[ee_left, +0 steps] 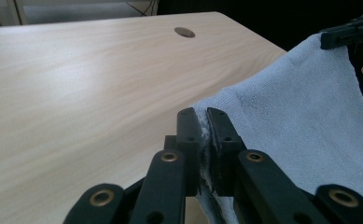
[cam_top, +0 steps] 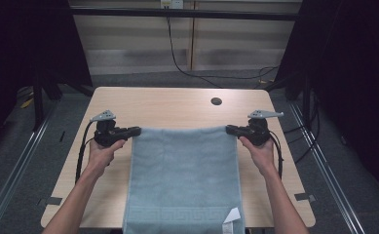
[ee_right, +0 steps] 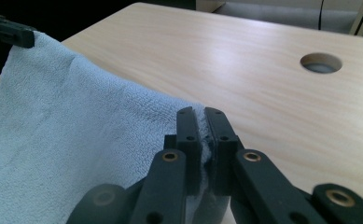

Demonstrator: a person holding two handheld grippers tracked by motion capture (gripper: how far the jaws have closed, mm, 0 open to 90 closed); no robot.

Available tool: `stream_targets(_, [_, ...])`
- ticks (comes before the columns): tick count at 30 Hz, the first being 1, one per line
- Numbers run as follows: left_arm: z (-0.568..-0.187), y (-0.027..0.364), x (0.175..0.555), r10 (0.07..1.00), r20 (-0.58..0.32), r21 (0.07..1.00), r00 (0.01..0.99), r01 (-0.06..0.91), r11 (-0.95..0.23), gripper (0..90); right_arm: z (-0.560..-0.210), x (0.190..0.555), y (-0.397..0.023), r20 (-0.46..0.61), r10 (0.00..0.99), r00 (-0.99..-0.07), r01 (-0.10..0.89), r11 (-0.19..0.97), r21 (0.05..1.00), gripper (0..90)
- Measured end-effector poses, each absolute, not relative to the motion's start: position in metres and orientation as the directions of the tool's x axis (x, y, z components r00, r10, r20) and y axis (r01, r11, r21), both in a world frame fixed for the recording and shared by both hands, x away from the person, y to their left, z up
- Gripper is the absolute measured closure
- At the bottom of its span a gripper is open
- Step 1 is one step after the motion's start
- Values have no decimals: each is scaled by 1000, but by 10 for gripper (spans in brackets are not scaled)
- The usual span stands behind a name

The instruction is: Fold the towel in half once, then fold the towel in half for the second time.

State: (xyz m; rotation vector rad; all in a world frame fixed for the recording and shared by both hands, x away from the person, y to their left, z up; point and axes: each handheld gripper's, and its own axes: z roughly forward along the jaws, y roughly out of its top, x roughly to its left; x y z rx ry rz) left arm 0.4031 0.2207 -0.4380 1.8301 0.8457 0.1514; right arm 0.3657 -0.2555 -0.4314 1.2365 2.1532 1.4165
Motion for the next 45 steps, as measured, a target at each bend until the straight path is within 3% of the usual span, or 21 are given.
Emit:
stream_targets(27, [-377,208,438,629,-213,912,748,383,-147,849,-374,404,-262,161,815,-557,440,126,889,869])
stream_targets(45, [-373,214,426,601,-222,917,768,374,-140,850,-360,391,-263,160,772,-615,382,114,917,869])
